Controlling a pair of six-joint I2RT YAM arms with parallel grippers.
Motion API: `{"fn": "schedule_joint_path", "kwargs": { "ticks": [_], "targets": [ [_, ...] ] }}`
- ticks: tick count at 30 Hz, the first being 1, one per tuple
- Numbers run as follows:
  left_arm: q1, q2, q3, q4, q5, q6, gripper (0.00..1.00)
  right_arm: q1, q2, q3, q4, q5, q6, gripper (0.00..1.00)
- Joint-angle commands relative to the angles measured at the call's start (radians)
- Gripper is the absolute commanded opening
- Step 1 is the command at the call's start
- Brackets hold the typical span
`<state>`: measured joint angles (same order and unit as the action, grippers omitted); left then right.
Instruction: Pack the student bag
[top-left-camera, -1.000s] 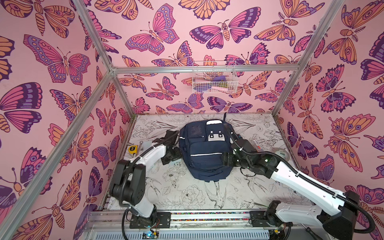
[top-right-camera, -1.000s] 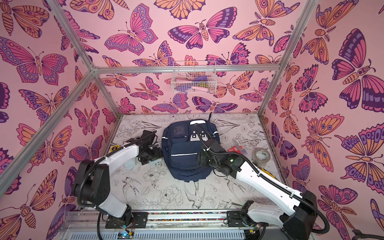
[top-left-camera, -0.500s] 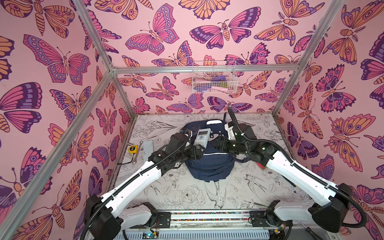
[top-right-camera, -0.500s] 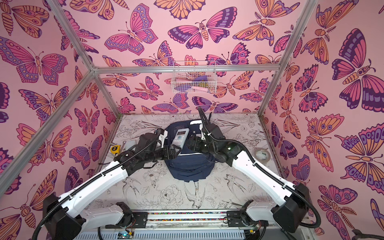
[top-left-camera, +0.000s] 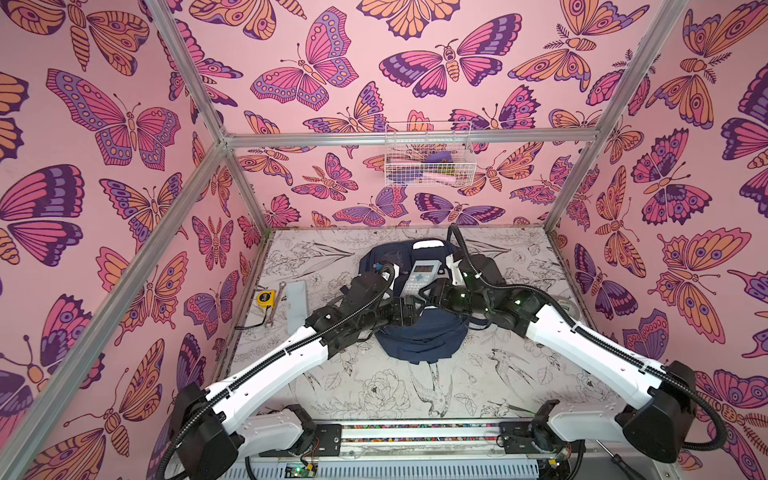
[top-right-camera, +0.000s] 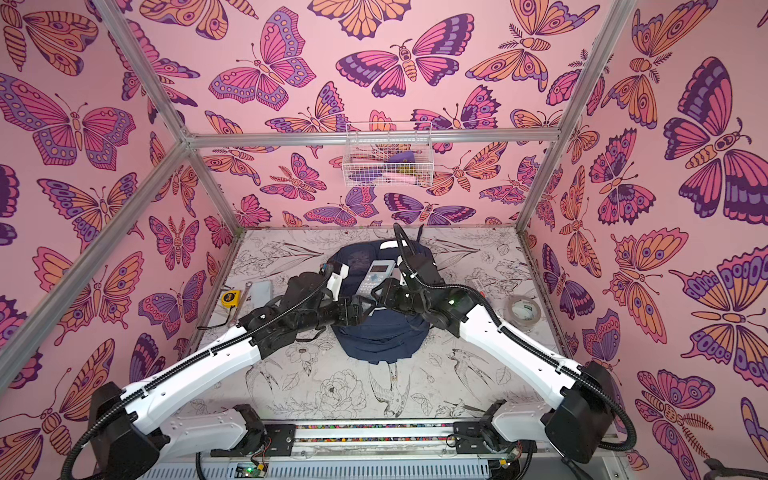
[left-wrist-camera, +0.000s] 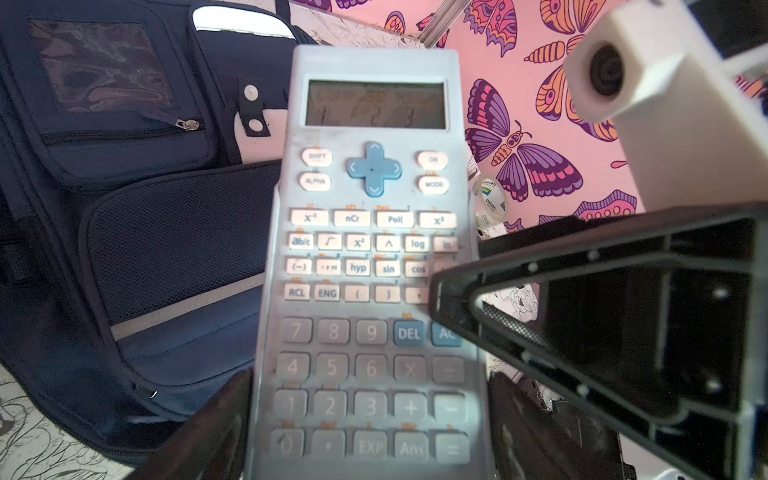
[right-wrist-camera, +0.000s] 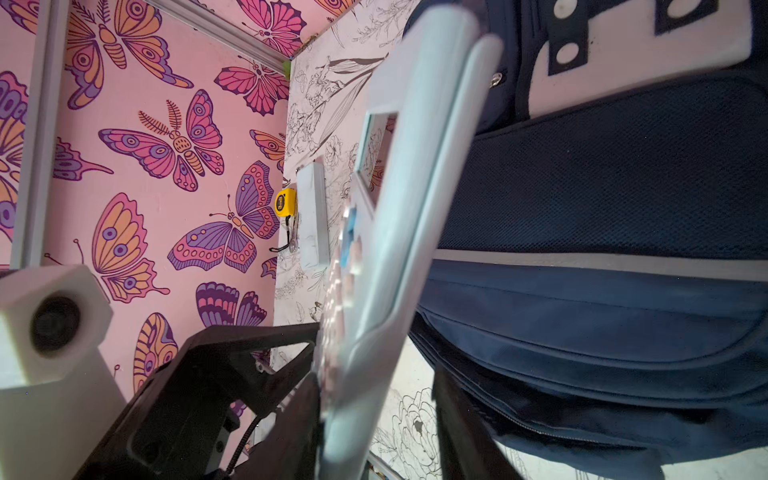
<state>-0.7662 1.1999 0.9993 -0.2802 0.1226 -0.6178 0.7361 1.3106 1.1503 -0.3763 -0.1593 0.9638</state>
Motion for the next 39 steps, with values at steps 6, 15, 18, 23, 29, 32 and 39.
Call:
{"fn": "schedule_joint_path", "kwargs": {
  "ticks": [6,15,18,23,29,32,39],
  "targets": [
    [-0.01,0.02,-0.014,0.081,-0.003,0.01,0.31,0.01,-0.038,-0.015,0.032,0.003,0.016,0.2],
    [-0.015,-0.011,-0.036,0.102,0.069,0.073,0.87,0.001,-0.054,0.005,-0.022,0.057,-0.021,0.05],
    [-0.015,-0.036,-0.018,0.039,0.046,0.144,0.97,-0.029,-0.081,0.008,-0.086,0.102,-0.042,0.02],
    [-0.015,0.02,0.08,-0.185,-0.057,0.323,0.99,-0.111,-0.173,-0.051,-0.157,0.138,-0.065,0.0],
    [-0.017,0.262,0.235,-0.393,-0.112,0.466,0.97,-0.2,-0.34,-0.159,-0.278,0.177,-0.084,0.0],
    [-0.045,0.371,0.315,-0.444,-0.114,0.508,0.94,-0.234,-0.423,-0.218,-0.337,0.188,-0.086,0.0],
    [-0.103,0.538,0.397,-0.468,-0.188,0.606,0.92,-0.252,-0.545,-0.299,-0.408,0.186,-0.075,0.0]
  ]
}}
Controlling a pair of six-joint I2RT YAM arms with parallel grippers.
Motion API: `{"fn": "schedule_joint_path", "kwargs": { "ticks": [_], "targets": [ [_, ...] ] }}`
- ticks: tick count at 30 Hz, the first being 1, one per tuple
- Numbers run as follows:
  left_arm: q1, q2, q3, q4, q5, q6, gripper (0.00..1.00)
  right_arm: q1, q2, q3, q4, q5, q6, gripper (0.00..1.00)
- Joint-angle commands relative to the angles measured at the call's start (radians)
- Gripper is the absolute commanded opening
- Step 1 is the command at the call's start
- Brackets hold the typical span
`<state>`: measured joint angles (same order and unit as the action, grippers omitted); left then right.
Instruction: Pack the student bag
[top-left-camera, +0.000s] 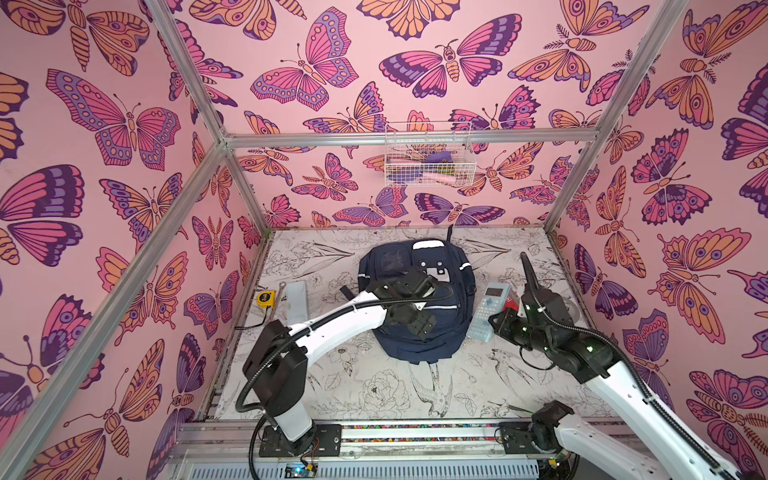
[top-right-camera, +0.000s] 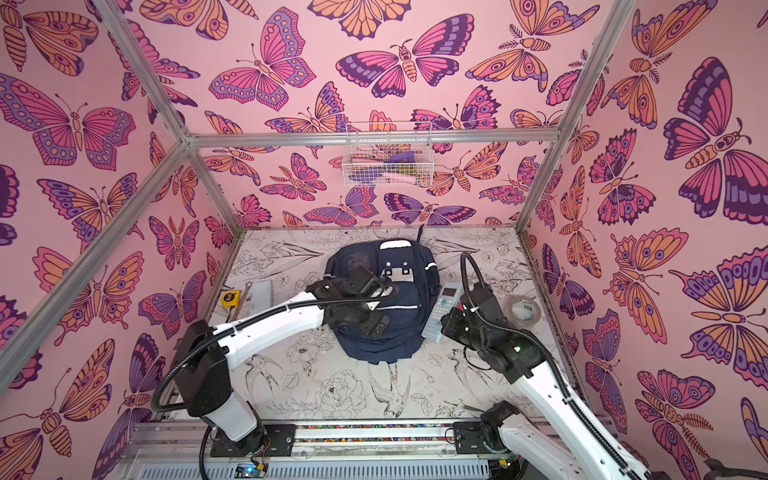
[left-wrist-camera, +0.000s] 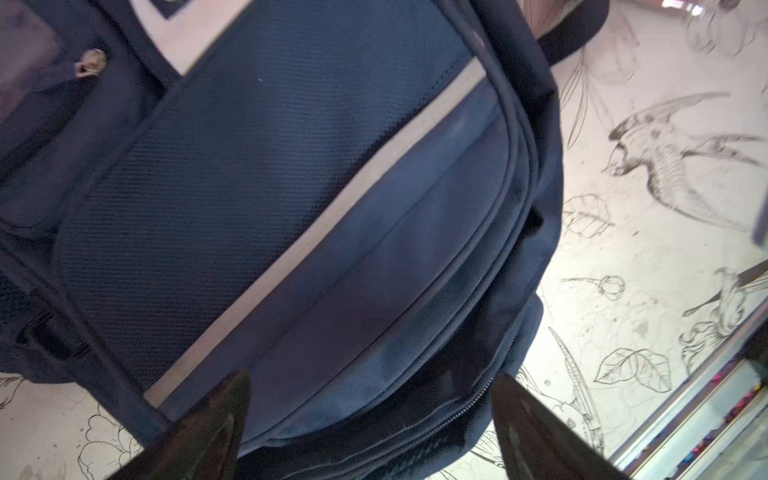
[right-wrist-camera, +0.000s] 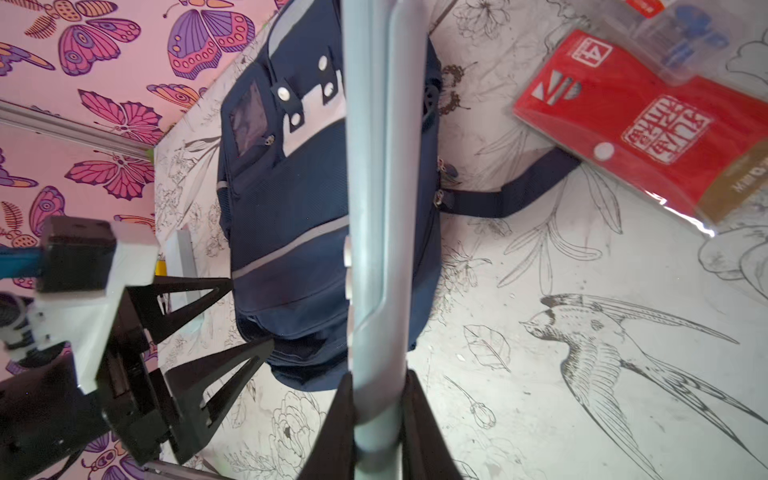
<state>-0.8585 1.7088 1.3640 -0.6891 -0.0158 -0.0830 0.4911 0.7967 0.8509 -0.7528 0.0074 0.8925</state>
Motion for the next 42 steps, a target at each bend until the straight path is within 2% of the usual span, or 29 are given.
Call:
{"fn": "schedule_joint_path", "kwargs": {
  "ticks": [1,4,10,13,16,17,19,24,30,33,37,42],
  "targets": [
    [-0.014,0.052,0.043,-0.059,-0.072,0.079,0.92,-0.008,-0.038,-0.004,-0.039,0.02,-0.004,0.0],
    [-0.021,0.115,0.077,-0.061,-0.145,0.093,0.9,-0.009,-0.052,-0.017,-0.045,0.004,-0.002,0.0],
    [-0.045,0.187,0.121,-0.06,-0.24,0.12,0.72,-0.012,-0.069,-0.02,-0.063,0.003,-0.006,0.0],
    [-0.049,0.208,0.143,-0.057,-0.279,0.119,0.51,-0.016,-0.069,-0.02,-0.066,-0.001,-0.01,0.0],
    [-0.05,0.205,0.16,-0.048,-0.331,0.103,0.17,-0.019,-0.067,-0.019,-0.071,-0.004,-0.015,0.0],
    [-0.05,0.196,0.163,-0.042,-0.351,0.098,0.09,-0.02,-0.068,-0.017,-0.074,-0.003,-0.018,0.0],
    [-0.049,0.168,0.162,-0.025,-0.378,0.094,0.0,-0.02,-0.073,-0.016,-0.083,0.002,-0.022,0.0],
    [-0.045,0.068,0.135,0.068,-0.385,0.118,0.0,-0.02,-0.086,-0.019,-0.08,-0.025,-0.045,0.0],
    [-0.034,-0.057,0.086,0.189,-0.294,0.175,0.0,-0.02,-0.072,-0.061,0.037,-0.189,-0.053,0.0],
    [-0.014,-0.115,0.037,0.267,-0.23,0.169,0.0,-0.019,-0.041,-0.114,0.18,-0.28,-0.001,0.0],
    [0.047,-0.179,-0.036,0.353,-0.104,0.098,0.0,-0.014,0.047,-0.189,0.448,-0.388,0.09,0.0],
    [0.102,-0.221,-0.108,0.419,0.002,0.056,0.0,-0.013,0.214,-0.171,0.649,-0.439,0.111,0.0]
  ]
}}
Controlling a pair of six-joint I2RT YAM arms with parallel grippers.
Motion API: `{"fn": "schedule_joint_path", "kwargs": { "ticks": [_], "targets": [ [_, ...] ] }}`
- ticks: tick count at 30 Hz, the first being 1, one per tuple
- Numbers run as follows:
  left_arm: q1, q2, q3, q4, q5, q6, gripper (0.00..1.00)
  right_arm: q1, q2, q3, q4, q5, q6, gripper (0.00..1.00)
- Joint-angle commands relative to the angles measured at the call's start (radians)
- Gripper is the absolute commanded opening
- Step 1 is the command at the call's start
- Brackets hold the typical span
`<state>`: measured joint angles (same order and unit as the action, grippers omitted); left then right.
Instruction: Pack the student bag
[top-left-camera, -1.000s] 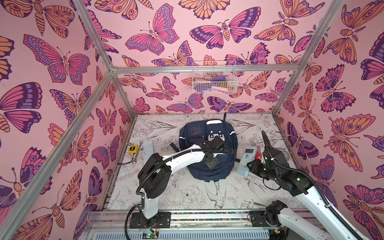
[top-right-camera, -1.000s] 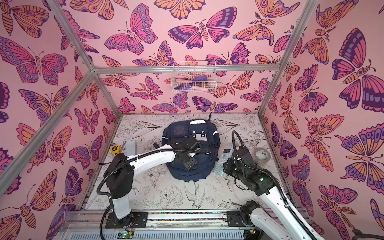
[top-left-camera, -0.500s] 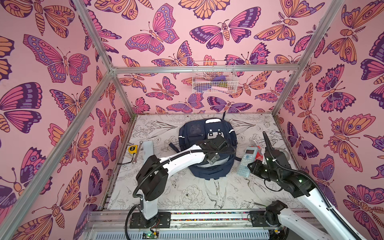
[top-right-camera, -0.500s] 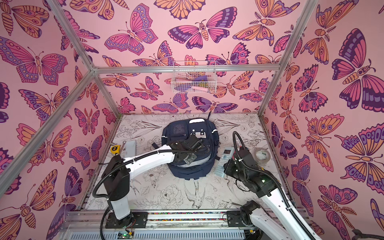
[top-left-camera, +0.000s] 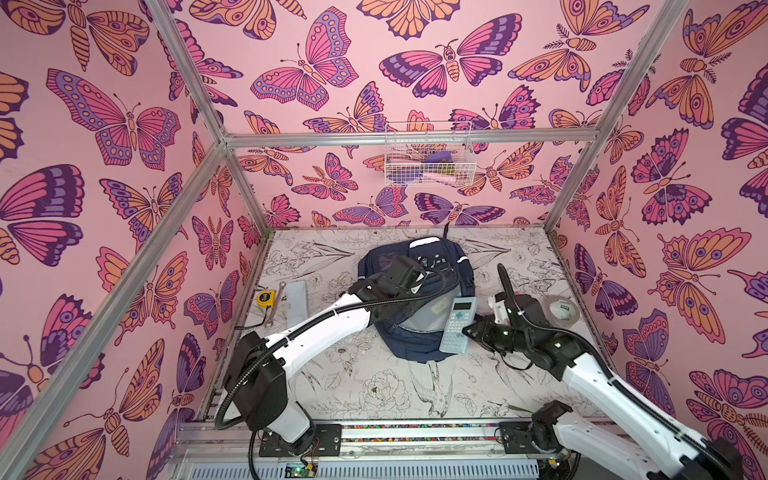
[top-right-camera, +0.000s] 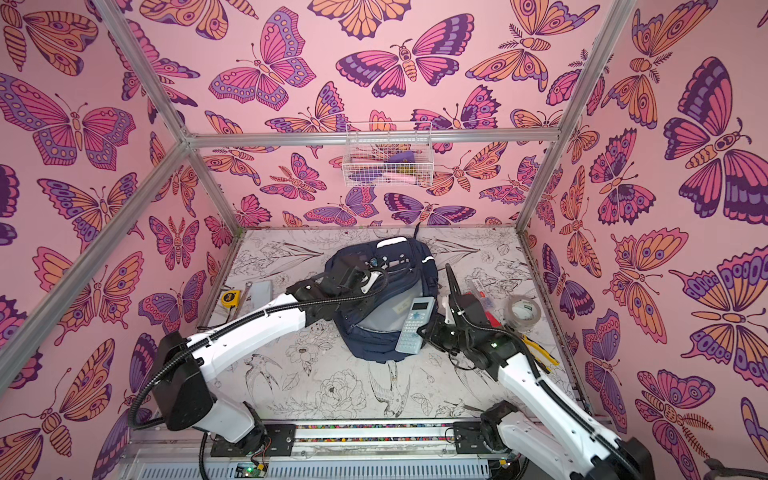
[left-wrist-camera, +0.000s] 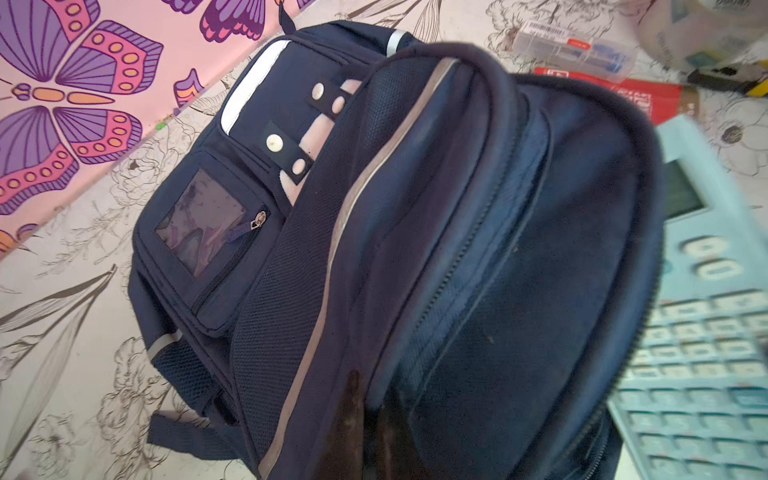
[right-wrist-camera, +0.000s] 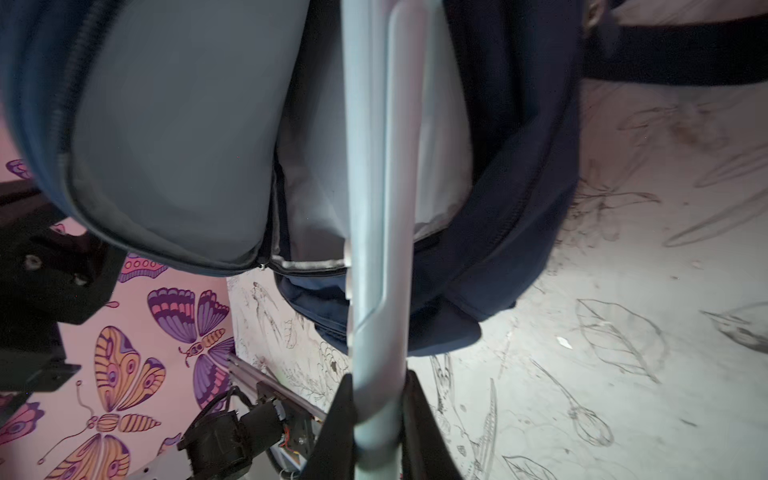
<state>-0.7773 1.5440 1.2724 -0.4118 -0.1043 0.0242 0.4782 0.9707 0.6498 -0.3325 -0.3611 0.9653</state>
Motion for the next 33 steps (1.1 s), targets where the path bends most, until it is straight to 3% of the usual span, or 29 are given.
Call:
{"fn": "schedule_joint_path", "kwargs": {
  "ticks": [1,9,15,16,18,20,24,29,33],
  "targets": [
    [0.029,-0.063,-0.027,0.151,0.109,-0.058,0.0,0.004,0.089,0.034,0.282,-0.083,0.05,0.0],
    [0.05,-0.079,-0.059,0.189,0.186,-0.076,0.0,0.025,0.378,0.096,0.577,-0.103,0.111,0.0],
    [0.053,-0.078,-0.069,0.203,0.199,-0.078,0.0,0.079,0.577,0.191,0.688,-0.083,0.147,0.01],
    [0.054,-0.079,-0.07,0.205,0.199,-0.079,0.0,0.086,0.594,0.204,0.696,-0.08,0.152,0.07],
    [0.057,-0.079,-0.076,0.208,0.198,-0.08,0.0,0.098,0.662,0.227,0.695,-0.061,0.156,0.37],
    [0.061,-0.083,-0.083,0.208,0.198,-0.081,0.0,0.099,0.676,0.225,0.685,-0.044,0.157,0.58],
    [0.068,-0.088,-0.103,0.217,0.187,-0.081,0.0,0.098,0.613,0.172,0.625,-0.008,0.134,0.75],
    [0.069,-0.087,-0.117,0.22,0.182,-0.098,0.0,0.095,0.358,0.082,0.346,0.122,0.041,0.76],
    [0.07,-0.085,-0.128,0.219,0.191,-0.141,0.0,0.093,0.115,0.068,-0.04,0.35,-0.026,0.75]
  ]
}}
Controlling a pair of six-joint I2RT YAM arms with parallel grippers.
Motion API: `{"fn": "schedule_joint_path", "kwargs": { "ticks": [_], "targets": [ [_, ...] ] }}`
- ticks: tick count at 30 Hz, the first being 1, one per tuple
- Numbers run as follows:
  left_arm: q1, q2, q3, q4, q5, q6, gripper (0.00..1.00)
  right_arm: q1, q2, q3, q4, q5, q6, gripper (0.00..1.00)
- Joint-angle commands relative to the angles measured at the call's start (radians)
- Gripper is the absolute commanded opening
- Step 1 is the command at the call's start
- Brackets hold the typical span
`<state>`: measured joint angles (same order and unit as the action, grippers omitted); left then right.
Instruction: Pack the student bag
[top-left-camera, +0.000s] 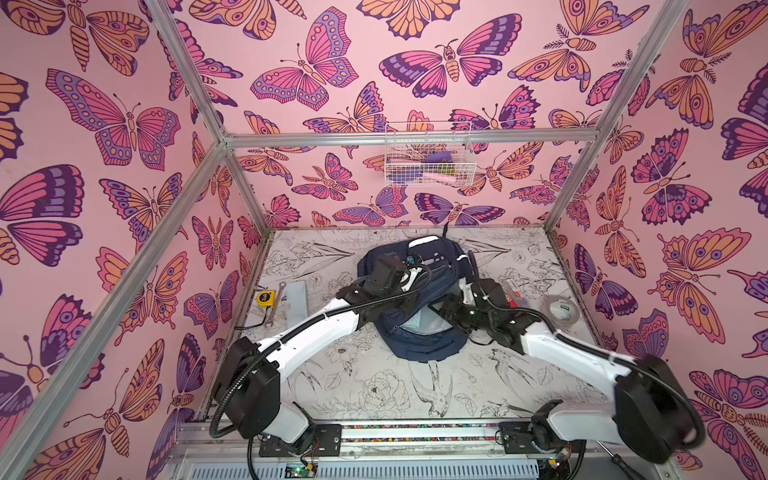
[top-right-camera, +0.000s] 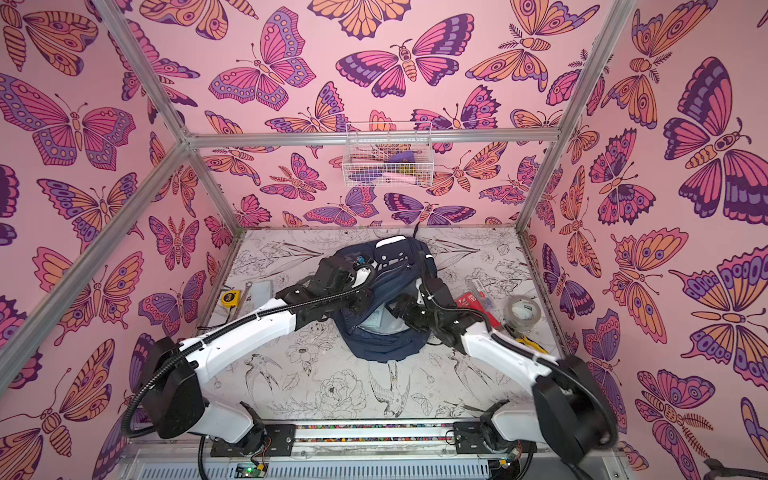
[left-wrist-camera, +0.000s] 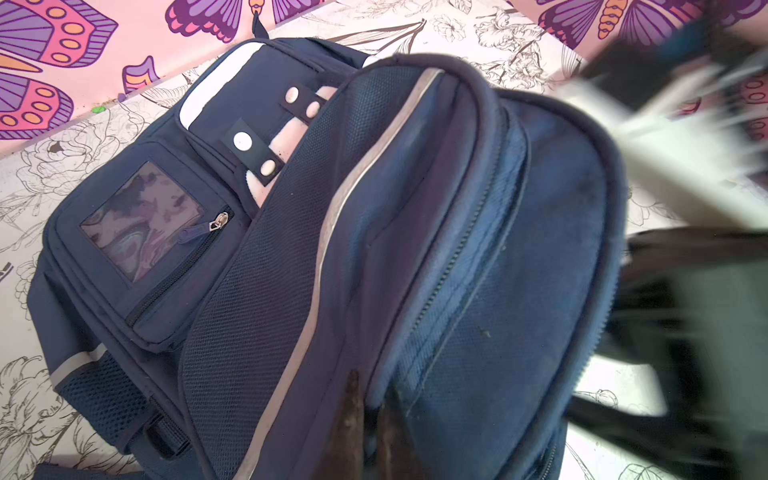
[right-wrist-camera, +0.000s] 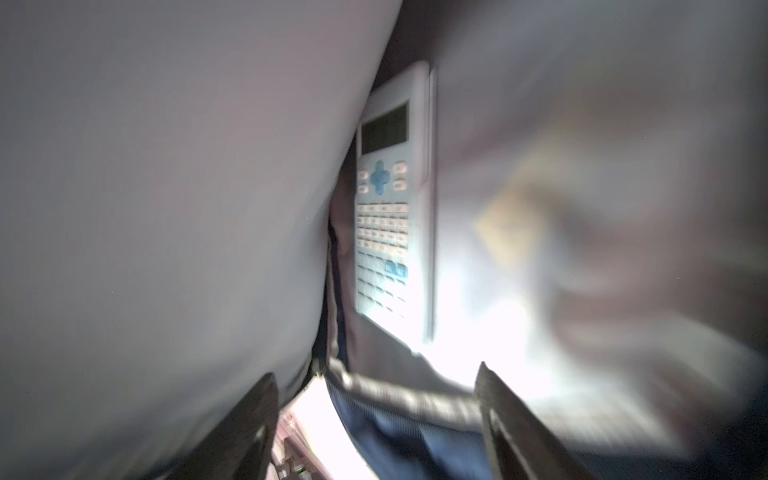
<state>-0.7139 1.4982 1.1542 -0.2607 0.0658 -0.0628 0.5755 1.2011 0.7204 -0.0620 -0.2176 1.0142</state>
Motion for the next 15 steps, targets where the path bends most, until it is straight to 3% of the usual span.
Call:
{"fn": "schedule_joint_path", "kwargs": {
  "ticks": [1,3,4,7,8,11,15],
  "targets": [
    [0.007,-0.039,-0.014,0.068,0.018,-0.068,0.0,-0.004,-0.164,0.001,-0.393,0.264,-0.085,0.75],
    [0.008,-0.035,-0.017,0.062,0.004,-0.107,0.0,-0.007,-0.255,0.019,-0.559,0.384,-0.094,0.78],
    [0.008,-0.03,-0.02,0.06,0.003,-0.121,0.1,-0.006,-0.298,0.031,-0.623,0.438,-0.103,0.8],
    [0.009,-0.029,-0.038,0.056,-0.005,-0.177,0.55,-0.006,-0.394,0.065,-0.778,0.605,-0.07,0.92],
    [0.01,-0.03,-0.041,0.05,-0.01,-0.199,0.64,-0.006,-0.43,0.069,-0.797,0.652,-0.075,0.93],
    [0.01,-0.052,-0.059,0.033,-0.046,-0.248,0.74,-0.01,-0.557,0.04,-0.805,0.801,-0.048,0.91],
    [0.015,-0.139,-0.09,-0.032,-0.221,-0.314,0.85,-0.039,-0.688,-0.012,-0.694,0.729,-0.093,0.95]
  ]
}}
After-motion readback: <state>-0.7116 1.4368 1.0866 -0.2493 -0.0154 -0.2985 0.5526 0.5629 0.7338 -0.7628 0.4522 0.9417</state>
